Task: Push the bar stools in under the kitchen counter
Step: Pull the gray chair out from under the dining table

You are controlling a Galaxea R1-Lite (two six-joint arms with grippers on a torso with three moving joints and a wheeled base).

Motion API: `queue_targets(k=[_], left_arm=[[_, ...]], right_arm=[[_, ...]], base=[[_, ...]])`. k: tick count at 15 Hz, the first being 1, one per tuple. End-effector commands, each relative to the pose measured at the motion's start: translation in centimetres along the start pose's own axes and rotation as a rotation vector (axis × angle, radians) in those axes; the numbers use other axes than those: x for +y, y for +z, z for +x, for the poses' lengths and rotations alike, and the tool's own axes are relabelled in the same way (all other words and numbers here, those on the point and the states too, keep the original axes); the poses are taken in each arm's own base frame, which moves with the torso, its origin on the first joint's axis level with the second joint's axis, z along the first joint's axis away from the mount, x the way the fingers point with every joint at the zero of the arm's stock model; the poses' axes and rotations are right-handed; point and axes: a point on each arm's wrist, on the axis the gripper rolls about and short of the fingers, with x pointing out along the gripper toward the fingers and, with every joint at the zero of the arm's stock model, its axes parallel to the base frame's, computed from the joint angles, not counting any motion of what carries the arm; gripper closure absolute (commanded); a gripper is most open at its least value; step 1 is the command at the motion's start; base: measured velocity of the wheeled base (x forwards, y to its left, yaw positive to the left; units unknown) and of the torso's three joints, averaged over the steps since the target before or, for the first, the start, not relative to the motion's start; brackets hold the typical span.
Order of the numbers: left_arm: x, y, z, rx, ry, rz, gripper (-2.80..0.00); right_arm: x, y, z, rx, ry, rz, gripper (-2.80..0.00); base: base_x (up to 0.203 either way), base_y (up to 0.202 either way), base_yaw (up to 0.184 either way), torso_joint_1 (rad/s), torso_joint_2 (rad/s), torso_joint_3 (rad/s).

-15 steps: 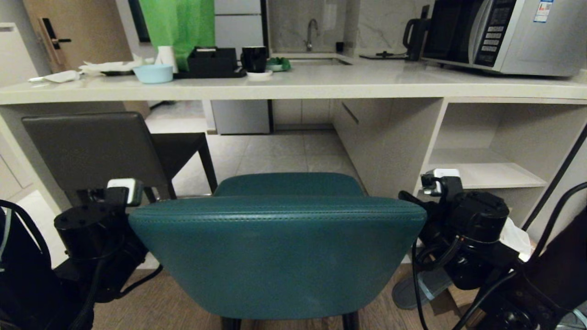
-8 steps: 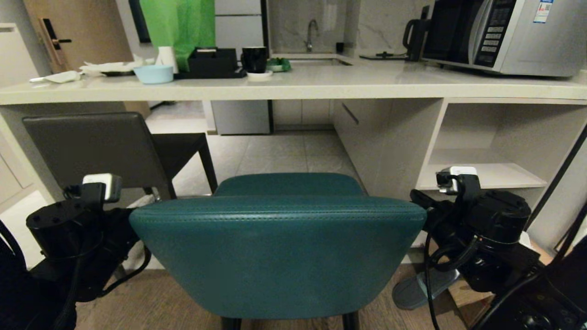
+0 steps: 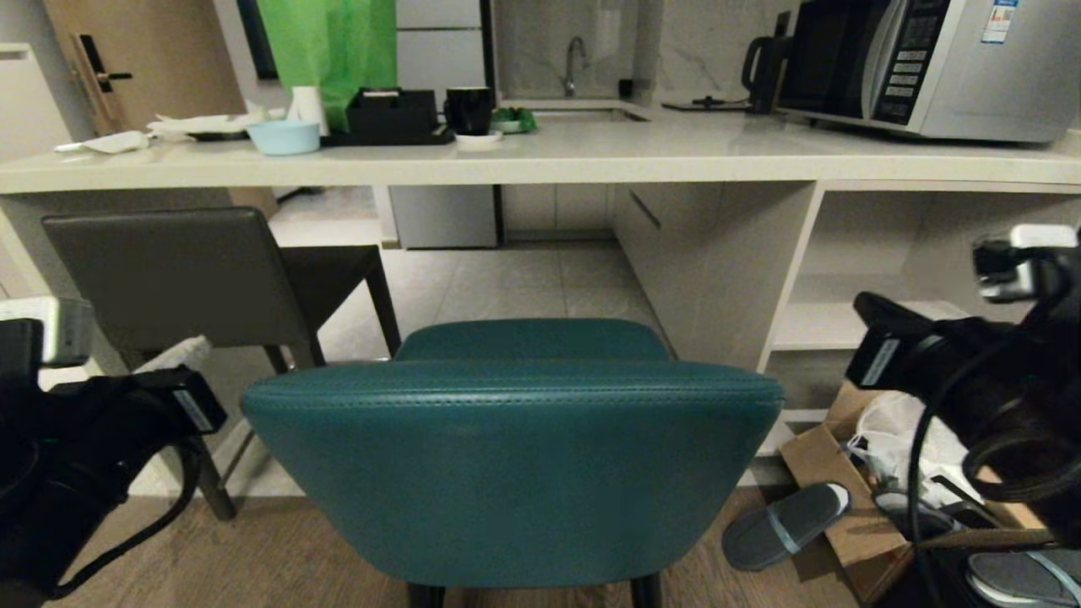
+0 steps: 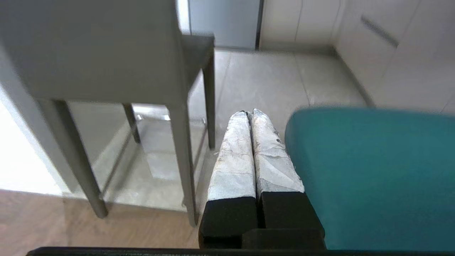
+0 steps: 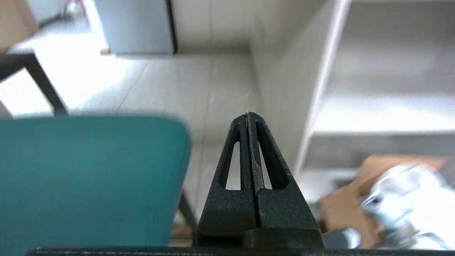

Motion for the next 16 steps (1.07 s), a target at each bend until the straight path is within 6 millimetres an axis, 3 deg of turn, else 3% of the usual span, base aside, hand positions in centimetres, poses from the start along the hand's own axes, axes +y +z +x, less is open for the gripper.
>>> queue_targets(k=[1,3,6,9,12,16], left_arm=[[0.8,3.6,-4.4,-0.066,0.004,-0.017,0.0],[1.5,5.6,-8.5,-0.055,0.014,-0.029,0.0],[2.8,7.5,-14.0,-0.1,0.09,-0.049,0.0],[3.4,8.2,-17.5,-0.194,0.157,-0.061,0.0],[3.7,7.9,-20.6,-0.249,0.173,-0.032,0.0],[4.0,4.5,-23.4,-0.198,0.218,-0.006,0.0]], right_arm=[[-2.3,4.7,-3.7,-0.132,-0.038,0.031,0.0],[-4.4,6.9,-6.5,-0.178,-0.102,0.007,0.0],[-6.9,8.4,-11.3,-0.229,-0.2,-0.012,0.0],[-8.3,8.8,-16.2,-0.282,-0.279,-0.02,0.0],[-8.9,7.5,-21.2,-0.277,-0.336,-0.038,0.0],[-8.8,4.1,-26.8,-0.237,-0.381,-0.061,0.0]], base=[[0.0,0.0,0.0,0.0,0.0,0.0],[0.0,0.0,0.0,0.0,0.0,0.0],[0.0,0.0,0.0,0.0,0.0,0.0],[0.0,0.0,0.0,0.0,0.0,0.0],[0.0,0.0,0.0,0.0,0.0,0.0],[0.0,0.0,0.0,0.0,0.0,0.0]])
